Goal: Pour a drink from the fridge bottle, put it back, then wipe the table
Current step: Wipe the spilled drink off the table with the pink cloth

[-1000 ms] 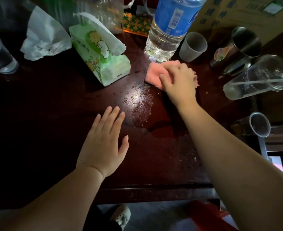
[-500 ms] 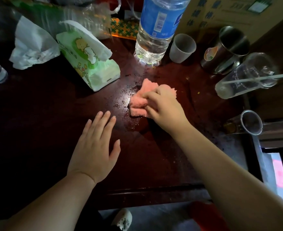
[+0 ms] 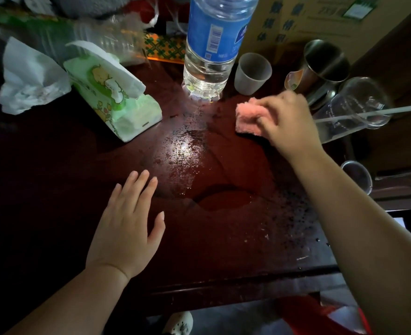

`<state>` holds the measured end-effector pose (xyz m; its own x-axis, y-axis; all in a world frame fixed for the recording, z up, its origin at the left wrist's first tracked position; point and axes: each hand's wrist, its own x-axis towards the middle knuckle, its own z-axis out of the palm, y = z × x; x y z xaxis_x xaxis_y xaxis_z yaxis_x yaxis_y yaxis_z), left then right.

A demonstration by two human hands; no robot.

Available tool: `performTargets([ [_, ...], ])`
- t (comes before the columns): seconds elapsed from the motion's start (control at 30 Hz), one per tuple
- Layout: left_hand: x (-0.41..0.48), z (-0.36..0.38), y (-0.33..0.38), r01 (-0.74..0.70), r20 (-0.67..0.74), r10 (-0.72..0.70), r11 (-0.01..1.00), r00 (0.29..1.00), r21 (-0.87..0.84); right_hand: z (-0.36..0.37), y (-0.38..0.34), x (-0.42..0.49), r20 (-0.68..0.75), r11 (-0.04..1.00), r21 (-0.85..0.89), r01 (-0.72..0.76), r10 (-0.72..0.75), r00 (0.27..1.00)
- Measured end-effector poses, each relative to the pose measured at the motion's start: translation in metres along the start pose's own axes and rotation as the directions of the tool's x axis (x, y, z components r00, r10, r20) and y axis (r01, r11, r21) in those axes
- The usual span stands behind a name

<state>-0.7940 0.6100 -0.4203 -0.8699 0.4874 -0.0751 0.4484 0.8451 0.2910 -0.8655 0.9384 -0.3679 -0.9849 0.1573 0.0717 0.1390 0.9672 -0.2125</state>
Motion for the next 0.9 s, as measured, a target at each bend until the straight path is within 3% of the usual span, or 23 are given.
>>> performTargets([
  [0.07, 0.0, 0.0, 0.0, 0.0, 0.001, 0.0, 1.0, 1.0, 0.004, 0.009, 0.007, -0.005, 0.028, 0.998, 0.014, -0.063, 0.063, 0.998],
  [0.17, 0.0, 0.0, 0.0, -0.003, -0.006, 0.003, 1.0, 1.0, -0.008, 0.013, 0.014, -0.011, -0.066, 0.998, -0.03, -0.05, 0.048, 0.997],
  [0.33, 0.0, 0.001, 0.001, -0.003, -0.018, 0.002, 1.0, 1.0, -0.019, 0.03, 0.023, -0.018, 0.033, 0.997, 0.077, -0.027, 0.025, 0.999],
  [0.5, 0.0, 0.002, 0.001, 0.0, -0.025, 0.0, 1.0, 1.0, -0.012, 0.024, 0.008, -0.032, 0.05, 0.987, -0.015, -0.158, 0.159, 0.986],
  [0.7, 0.0, 0.004, -0.001, -0.004, -0.032, 0.003, 1.0, 0.999, -0.012, 0.026, -0.029, -0.076, 0.067, 0.89, -0.288, -0.354, 0.387, 0.92],
  [0.8, -0.001, 0.004, -0.001, -0.002, -0.033, 0.002, 1.0, 0.999, -0.009, 0.03, -0.048, -0.095, 0.047, 0.86, -0.298, -0.415, 0.447, 0.893],
  [0.9, 0.0, 0.005, -0.001, -0.007, -0.044, 0.006, 1.0, 0.999, -0.024, 0.037, -0.069, -0.115, 0.022, 0.884, -0.249, -0.394, 0.412, 0.911],
])
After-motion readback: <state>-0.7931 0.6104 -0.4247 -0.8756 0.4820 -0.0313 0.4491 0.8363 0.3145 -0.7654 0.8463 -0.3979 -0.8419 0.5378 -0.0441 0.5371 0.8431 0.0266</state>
